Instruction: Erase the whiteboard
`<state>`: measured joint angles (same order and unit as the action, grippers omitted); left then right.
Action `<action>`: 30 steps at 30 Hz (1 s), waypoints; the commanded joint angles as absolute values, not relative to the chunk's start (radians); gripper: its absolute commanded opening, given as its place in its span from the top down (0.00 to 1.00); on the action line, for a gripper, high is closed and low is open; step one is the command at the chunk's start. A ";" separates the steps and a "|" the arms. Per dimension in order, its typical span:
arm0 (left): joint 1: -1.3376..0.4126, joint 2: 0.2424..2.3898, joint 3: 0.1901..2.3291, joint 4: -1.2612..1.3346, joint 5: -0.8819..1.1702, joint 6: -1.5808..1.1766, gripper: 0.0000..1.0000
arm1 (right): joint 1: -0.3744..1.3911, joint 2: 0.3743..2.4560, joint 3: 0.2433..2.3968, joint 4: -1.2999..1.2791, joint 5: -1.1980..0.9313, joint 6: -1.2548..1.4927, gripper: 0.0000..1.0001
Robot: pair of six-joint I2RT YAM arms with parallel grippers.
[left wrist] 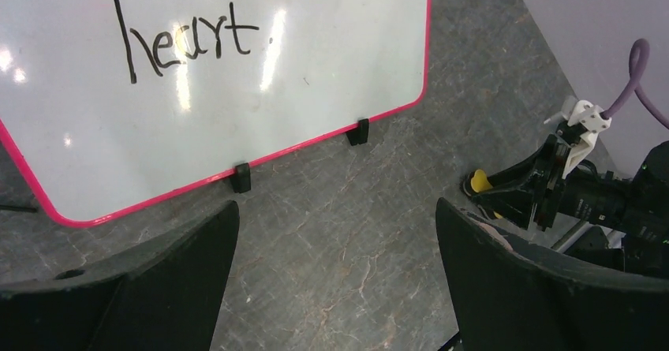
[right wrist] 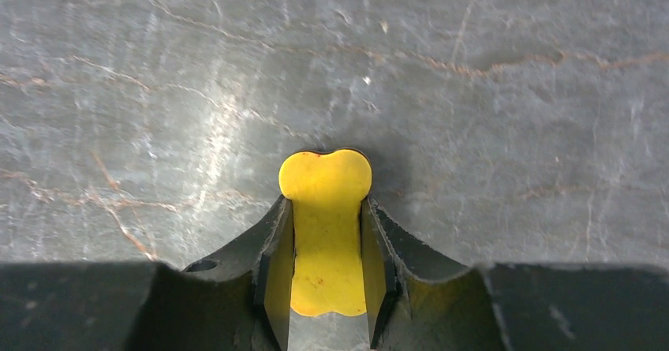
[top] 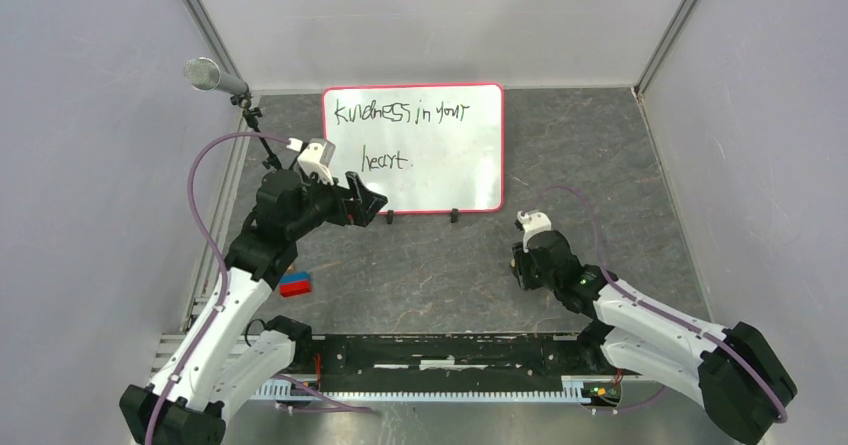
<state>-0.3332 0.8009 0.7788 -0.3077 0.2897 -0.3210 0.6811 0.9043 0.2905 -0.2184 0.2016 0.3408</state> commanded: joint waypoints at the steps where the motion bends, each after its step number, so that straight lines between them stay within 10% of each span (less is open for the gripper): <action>1: -0.337 0.845 0.820 -0.345 0.233 -0.363 0.00 | 0.692 0.975 0.398 -0.028 0.160 0.259 0.82; 9: -0.354 1.017 0.775 -0.327 0.123 -0.451 0.22 | 0.695 1.268 0.676 0.339 0.115 0.192 0.86; 16: -0.516 1.179 0.755 -0.253 -0.115 -0.494 0.14 | 0.676 1.588 1.010 0.518 0.106 0.161 0.88; 30: -0.611 1.541 0.836 -0.076 -0.332 -0.477 0.27 | 0.655 1.553 0.793 0.714 0.029 0.022 0.87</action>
